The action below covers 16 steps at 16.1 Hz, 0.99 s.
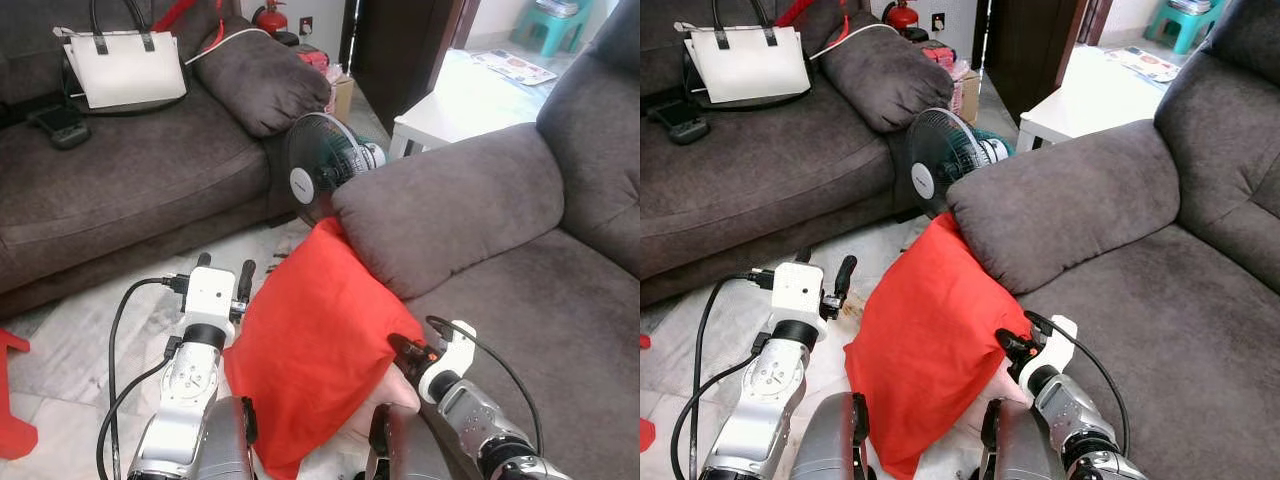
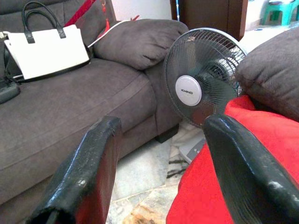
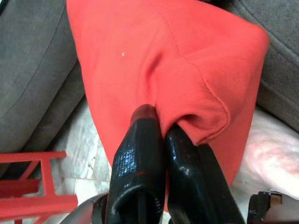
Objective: Move the pillow to the sofa from floor
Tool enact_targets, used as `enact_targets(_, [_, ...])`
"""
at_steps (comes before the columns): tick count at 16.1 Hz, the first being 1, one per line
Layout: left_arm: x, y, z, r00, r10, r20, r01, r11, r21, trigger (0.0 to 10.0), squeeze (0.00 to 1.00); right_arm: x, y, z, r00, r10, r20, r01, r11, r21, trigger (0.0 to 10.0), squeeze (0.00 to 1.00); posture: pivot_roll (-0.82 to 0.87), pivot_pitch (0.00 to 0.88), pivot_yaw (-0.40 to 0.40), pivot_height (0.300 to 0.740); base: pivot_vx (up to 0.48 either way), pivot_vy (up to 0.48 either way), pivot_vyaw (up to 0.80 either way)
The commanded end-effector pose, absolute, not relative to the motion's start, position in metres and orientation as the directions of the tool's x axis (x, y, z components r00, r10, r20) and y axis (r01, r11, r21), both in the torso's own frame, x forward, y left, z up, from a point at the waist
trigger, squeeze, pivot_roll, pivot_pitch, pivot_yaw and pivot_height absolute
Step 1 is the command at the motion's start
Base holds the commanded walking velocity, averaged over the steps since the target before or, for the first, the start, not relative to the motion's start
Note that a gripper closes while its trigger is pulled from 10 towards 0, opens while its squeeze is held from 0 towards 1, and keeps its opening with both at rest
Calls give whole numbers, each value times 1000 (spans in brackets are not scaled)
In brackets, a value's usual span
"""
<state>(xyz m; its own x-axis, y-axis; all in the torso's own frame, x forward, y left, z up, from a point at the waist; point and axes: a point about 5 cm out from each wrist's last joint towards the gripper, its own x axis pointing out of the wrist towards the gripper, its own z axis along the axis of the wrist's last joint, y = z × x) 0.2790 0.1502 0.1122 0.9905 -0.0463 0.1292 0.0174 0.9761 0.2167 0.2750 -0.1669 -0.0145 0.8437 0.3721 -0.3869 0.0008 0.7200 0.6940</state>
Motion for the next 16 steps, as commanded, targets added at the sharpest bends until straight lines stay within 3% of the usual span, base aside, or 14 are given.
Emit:
enact_targets(1, [280, 148, 114, 988, -49, 144, 16, 975, 220, 10000, 0, 278, -169, -13, 855, 352, -381, 14, 719, 695, 0, 0, 129, 38, -94, 579, 0, 0, 0])
enact_targets(8, [281, 149, 114, 988, -42, 149, 8, 976, 219, 10000, 0, 286, -180, 1, 942, 226, -249, -7, 754, 656, 0, 0, 127, 38, -96, 579, 0, 0, 0])
enact_targets(9, [282, 148, 115, 988, -44, 150, 11, 976, 218, 10000, 0, 287, -182, 6, 950, 226, -214, -43, 776, 630, 10000, 0, 121, 37, -95, 579, 0, 0, 0])
enact_targets(13, [282, 146, 115, 987, -52, 151, 19, 976, 216, 10000, 0, 282, -181, 33, 969, 234, -82, -153, 823, 547, 10000, 0, 117, 41, -92, 579, 0, 0, 0])
enact_targets(16, [281, 147, 115, 987, -61, 147, 27, 975, 220, 10000, 0, 260, -177, 45, 978, 209, -25, -172, 864, 472, 10000, 0, 107, 54, -76, 579, 0, 0, 0])
